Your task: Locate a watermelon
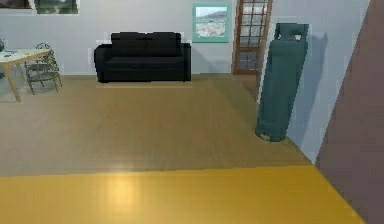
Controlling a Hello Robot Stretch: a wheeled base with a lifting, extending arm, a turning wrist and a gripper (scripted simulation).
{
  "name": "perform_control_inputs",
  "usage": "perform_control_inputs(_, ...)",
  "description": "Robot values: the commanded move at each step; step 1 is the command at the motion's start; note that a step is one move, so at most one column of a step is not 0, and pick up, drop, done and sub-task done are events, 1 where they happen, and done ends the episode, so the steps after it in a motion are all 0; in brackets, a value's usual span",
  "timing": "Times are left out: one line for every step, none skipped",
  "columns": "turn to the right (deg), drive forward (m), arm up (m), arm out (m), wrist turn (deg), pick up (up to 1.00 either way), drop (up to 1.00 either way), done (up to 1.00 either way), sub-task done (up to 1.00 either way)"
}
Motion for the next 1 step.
perform_control_inputs(-45.0, 0.00, 0.00, 0.00, 0.0, 0.00, 0.00, 0.00, 0.00)
